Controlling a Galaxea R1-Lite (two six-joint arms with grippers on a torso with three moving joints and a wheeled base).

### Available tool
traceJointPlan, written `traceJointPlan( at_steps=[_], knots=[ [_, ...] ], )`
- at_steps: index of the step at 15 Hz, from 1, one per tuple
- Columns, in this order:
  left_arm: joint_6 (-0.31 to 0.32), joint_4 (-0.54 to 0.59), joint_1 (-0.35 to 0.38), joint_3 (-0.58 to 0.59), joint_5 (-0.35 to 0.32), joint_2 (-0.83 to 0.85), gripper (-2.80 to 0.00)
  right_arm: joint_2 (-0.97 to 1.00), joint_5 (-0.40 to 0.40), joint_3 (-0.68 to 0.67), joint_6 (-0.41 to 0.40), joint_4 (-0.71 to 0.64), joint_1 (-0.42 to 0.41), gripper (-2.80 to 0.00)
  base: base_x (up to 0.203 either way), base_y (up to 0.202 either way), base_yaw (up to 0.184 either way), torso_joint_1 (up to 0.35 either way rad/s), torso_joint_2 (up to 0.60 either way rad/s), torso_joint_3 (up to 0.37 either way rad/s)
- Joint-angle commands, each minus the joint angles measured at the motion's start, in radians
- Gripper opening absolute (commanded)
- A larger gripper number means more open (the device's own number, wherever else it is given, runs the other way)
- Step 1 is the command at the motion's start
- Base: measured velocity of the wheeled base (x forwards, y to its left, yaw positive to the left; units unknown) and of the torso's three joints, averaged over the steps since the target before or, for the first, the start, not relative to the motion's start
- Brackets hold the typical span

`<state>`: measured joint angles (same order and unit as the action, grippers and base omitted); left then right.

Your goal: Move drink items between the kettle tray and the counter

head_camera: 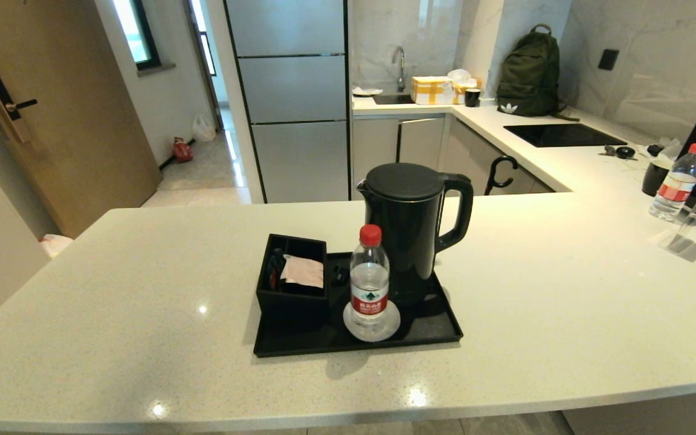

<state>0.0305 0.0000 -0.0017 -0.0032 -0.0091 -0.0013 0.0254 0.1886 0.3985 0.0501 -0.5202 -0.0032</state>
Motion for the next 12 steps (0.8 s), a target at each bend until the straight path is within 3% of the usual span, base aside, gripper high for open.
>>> traceJointPlan(
  at_steps=[1,2,3,6,12],
  knots=[
    [0.0,0.0,0.0,0.0,0.0,0.001,-2.8,-0.021,-0.051,-0.282,-0.026,0.434,0.001,-2.8,0.0,0.0,0.0,0.0,0.0,0.0],
    [0.0,0.0,0.0,0.0,0.0,0.001,-2.8,-0.023,-0.097,-0.36,-0.037,0.574,0.002,-2.8,0.0,0.0,0.0,0.0,0.0,0.0],
    [0.0,0.0,0.0,0.0,0.0,0.001,-2.8,-0.025,-0.143,-0.397,-0.047,0.632,0.003,-2.8,0.0,0.0,0.0,0.0,0.0,0.0],
    [0.0,0.0,0.0,0.0,0.0,0.001,-2.8,-0.024,-0.18,-0.398,-0.062,0.505,0.003,-2.8,0.0,0.0,0.0,0.0,0.0,0.0],
    [0.0,0.0,0.0,0.0,0.0,0.001,-2.8,-0.025,-0.179,-0.4,-0.043,0.528,0.002,-2.8,0.0,0.0,0.0,0.0,0.0,0.0]
  ],
)
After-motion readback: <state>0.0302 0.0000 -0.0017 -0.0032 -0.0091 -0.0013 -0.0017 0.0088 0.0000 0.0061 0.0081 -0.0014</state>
